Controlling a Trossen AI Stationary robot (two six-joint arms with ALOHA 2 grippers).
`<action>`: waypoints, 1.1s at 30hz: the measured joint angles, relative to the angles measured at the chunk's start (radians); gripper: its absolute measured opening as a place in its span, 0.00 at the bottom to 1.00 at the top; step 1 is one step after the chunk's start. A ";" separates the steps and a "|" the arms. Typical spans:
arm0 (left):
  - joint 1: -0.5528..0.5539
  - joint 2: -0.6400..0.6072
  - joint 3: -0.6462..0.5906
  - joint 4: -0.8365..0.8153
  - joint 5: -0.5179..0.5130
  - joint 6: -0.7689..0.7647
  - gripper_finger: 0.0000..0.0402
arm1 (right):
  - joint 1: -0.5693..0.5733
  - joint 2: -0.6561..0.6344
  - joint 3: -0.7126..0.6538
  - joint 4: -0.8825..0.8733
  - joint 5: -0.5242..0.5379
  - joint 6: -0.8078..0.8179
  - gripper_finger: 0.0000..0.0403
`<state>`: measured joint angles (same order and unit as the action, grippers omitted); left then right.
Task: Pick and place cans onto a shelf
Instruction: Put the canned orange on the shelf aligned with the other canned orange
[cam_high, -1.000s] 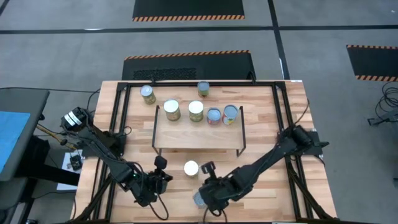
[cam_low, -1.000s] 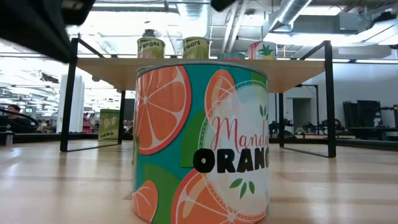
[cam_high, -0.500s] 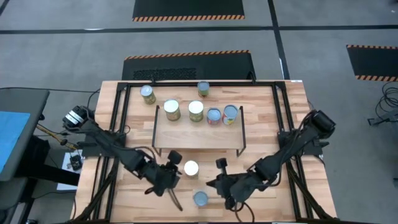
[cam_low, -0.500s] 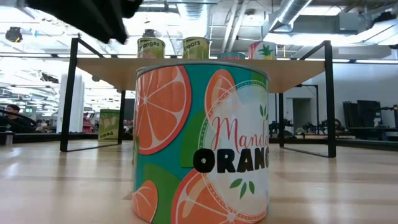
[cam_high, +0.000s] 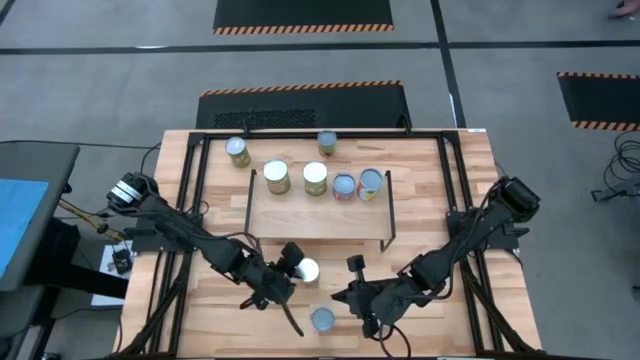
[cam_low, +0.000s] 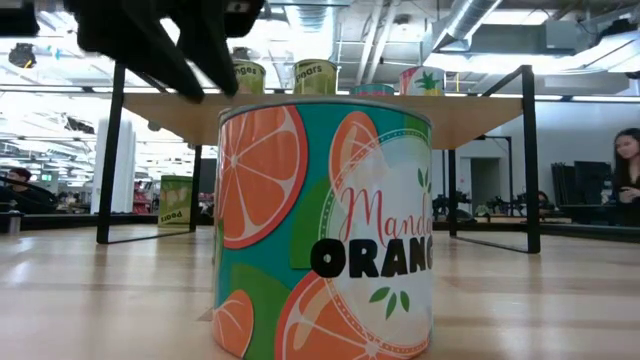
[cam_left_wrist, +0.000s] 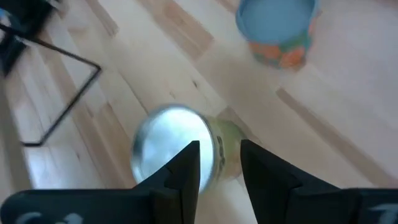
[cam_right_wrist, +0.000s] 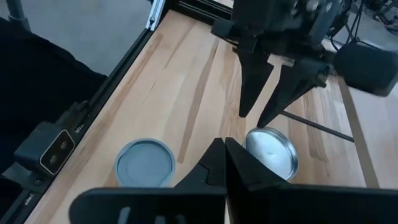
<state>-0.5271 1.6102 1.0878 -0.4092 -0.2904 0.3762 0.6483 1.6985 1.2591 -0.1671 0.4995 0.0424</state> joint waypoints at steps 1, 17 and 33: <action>0.002 0.008 -0.001 -0.004 -0.002 0.004 0.27 | 0.000 0.000 0.000 0.000 0.000 0.000 0.02; 0.041 0.014 -0.033 0.027 0.002 0.024 0.16 | 0.006 0.000 0.000 0.019 -0.001 -0.006 0.02; 0.078 0.012 -0.045 0.031 0.053 0.043 0.11 | 0.007 0.000 0.000 0.033 -0.002 -0.016 0.02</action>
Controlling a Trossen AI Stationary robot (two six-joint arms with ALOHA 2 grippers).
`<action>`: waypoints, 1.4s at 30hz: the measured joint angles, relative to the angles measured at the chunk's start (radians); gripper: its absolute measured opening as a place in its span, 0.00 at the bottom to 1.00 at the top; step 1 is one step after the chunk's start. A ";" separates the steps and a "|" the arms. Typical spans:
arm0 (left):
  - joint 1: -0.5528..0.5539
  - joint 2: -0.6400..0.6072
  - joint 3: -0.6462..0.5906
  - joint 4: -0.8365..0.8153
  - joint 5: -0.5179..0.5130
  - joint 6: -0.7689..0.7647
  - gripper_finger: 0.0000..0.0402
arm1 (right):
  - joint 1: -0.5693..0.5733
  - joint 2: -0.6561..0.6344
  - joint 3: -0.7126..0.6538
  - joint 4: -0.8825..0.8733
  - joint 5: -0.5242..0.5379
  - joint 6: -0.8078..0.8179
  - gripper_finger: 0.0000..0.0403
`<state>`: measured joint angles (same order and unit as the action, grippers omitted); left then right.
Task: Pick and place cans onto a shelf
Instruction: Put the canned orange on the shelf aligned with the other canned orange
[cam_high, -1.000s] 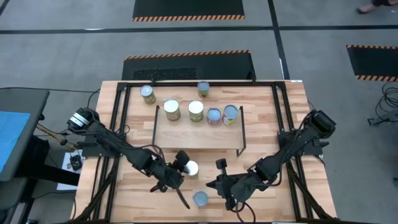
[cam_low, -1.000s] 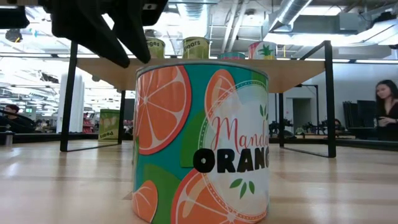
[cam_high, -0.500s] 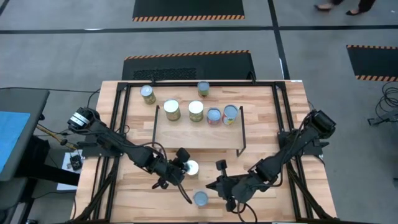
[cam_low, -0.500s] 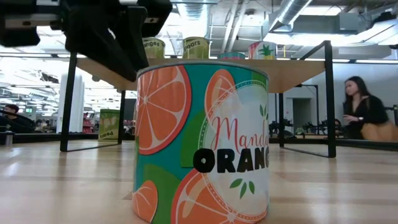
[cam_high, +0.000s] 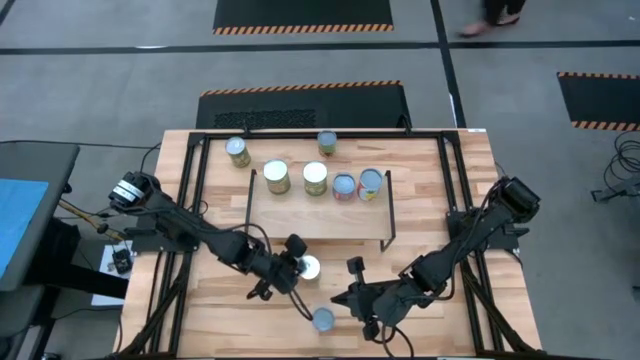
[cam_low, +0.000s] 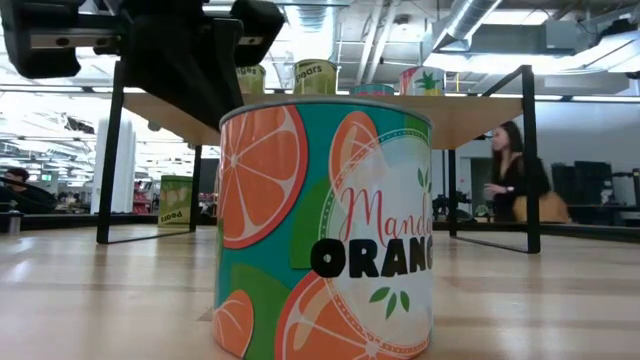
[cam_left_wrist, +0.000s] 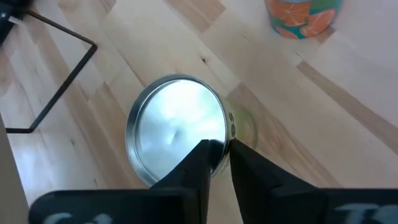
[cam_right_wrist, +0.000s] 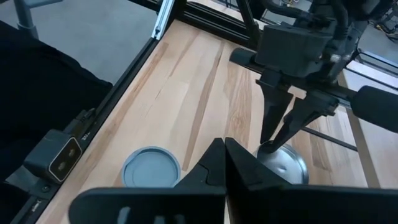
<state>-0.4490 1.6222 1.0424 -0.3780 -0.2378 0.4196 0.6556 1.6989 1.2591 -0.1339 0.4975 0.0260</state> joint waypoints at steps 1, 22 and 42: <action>0.002 0.000 0.000 0.001 0.009 0.001 0.10 | 0.000 0.000 0.000 0.000 0.000 0.000 0.02; -0.064 -0.093 0.208 -0.291 -0.005 -0.092 0.00 | 0.000 0.001 0.000 -0.003 -0.003 0.000 0.02; 0.017 -0.341 0.364 -0.705 -0.236 -0.355 0.00 | -0.009 0.001 0.000 0.003 -0.026 -0.006 0.02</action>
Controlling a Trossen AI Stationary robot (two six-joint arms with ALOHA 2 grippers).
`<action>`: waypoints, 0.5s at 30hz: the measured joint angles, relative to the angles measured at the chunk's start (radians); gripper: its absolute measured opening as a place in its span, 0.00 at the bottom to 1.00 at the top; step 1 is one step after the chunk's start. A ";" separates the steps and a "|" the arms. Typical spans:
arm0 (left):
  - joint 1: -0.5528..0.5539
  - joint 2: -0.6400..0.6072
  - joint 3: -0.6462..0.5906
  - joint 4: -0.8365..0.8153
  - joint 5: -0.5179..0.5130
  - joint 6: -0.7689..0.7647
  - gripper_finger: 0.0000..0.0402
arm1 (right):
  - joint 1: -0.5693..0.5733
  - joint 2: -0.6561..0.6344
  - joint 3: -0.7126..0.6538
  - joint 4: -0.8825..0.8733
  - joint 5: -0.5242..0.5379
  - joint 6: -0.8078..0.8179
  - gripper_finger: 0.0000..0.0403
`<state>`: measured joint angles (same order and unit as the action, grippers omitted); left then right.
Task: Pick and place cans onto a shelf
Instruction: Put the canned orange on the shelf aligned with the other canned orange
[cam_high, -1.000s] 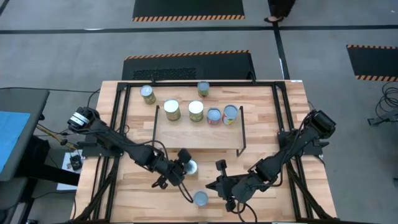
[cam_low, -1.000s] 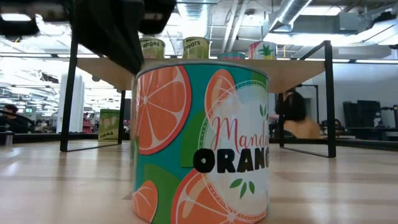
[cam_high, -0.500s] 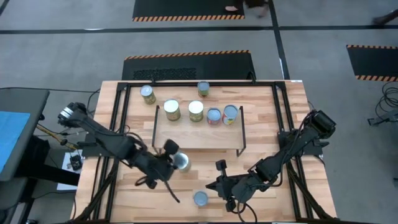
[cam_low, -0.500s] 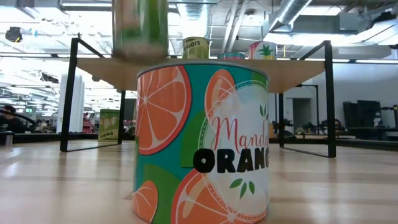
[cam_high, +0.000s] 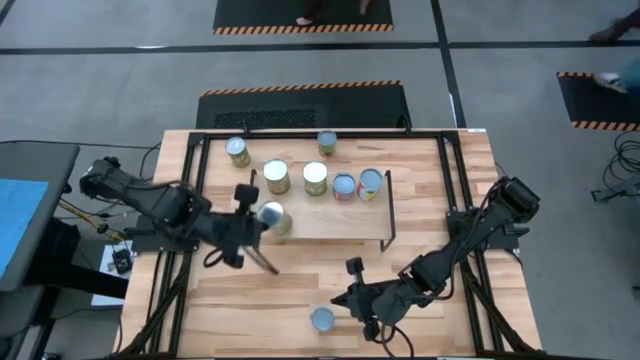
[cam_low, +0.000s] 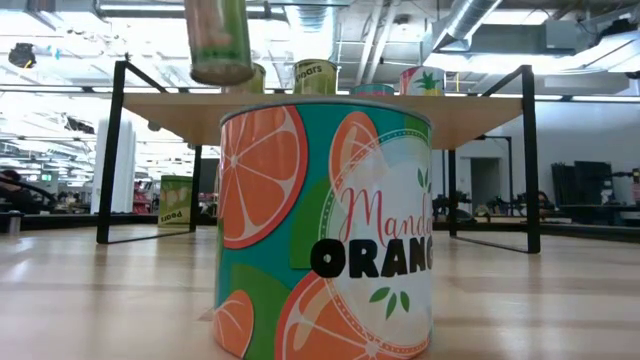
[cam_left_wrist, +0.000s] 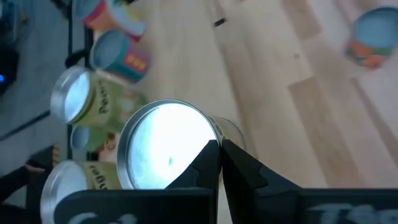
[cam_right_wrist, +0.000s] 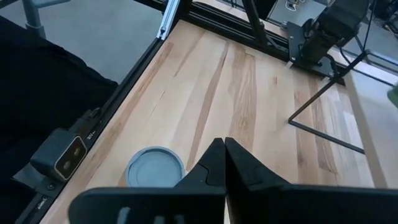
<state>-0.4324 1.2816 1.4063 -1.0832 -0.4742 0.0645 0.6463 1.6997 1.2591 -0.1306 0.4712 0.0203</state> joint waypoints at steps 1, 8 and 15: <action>0.021 0.005 0.000 0.000 0.008 -0.001 0.00 | -0.001 0.000 0.000 0.001 0.000 -0.002 0.02; 0.137 0.027 0.000 -0.004 0.050 -0.044 0.00 | 0.003 0.000 0.000 0.002 -0.004 -0.002 0.02; 0.212 0.027 0.000 -0.035 0.088 -0.075 0.00 | 0.008 0.000 0.000 0.004 -0.004 -0.003 0.02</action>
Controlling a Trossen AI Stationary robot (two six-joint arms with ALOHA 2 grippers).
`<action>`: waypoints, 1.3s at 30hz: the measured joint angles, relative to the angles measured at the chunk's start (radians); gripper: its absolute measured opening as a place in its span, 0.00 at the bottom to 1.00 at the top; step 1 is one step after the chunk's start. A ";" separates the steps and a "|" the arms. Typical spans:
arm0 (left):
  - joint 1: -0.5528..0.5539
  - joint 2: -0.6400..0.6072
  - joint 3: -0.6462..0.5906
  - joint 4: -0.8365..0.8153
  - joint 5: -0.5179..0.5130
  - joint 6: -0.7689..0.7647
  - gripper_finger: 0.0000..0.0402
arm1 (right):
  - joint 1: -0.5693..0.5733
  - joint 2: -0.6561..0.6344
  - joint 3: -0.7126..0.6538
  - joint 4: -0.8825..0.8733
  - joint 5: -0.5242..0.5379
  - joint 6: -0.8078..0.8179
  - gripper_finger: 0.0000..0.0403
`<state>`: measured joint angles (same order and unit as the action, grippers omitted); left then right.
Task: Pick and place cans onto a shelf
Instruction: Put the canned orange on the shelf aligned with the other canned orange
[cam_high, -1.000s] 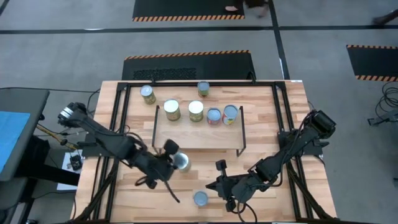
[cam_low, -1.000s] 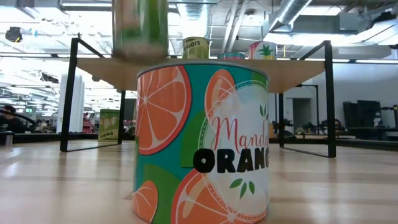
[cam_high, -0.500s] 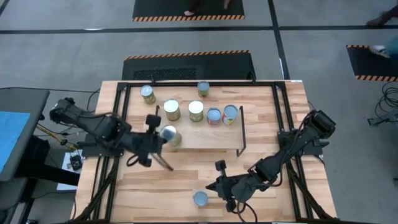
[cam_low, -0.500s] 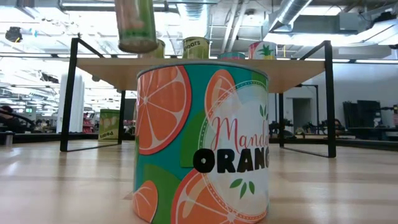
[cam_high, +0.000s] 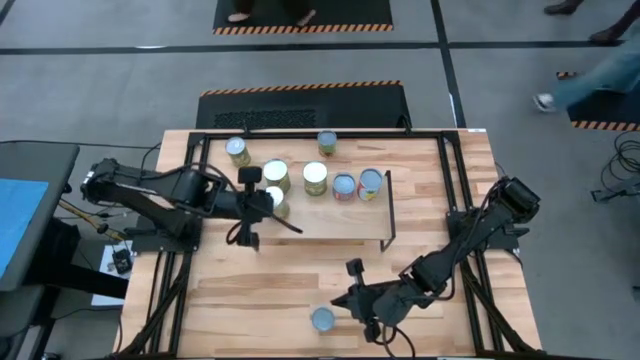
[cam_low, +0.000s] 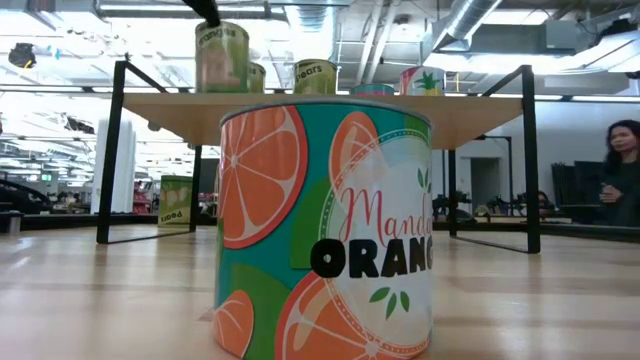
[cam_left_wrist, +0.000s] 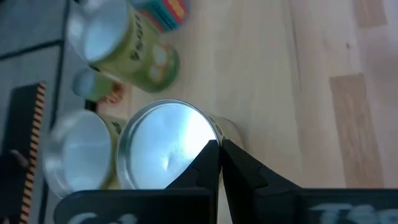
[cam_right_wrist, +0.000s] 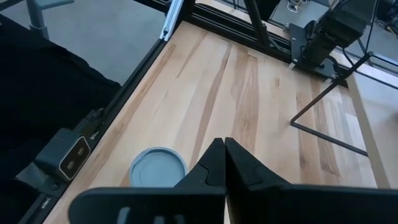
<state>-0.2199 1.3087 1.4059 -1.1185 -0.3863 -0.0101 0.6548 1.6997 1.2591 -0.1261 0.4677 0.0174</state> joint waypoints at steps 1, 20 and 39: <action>0.007 0.000 0.000 -0.008 0.013 -0.003 0.00 | 0.000 0.000 0.000 0.000 0.000 0.000 0.02; 0.058 0.000 0.000 -0.022 0.085 -0.016 0.00 | 0.000 0.000 0.000 0.000 0.001 0.000 0.02; 0.070 0.000 0.000 0.028 0.161 0.006 0.01 | 0.000 0.000 0.000 0.000 0.001 0.000 0.02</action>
<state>-0.1501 1.3087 1.4059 -1.0907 -0.2253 -0.0044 0.6544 1.6997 1.2591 -0.1265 0.4683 0.0170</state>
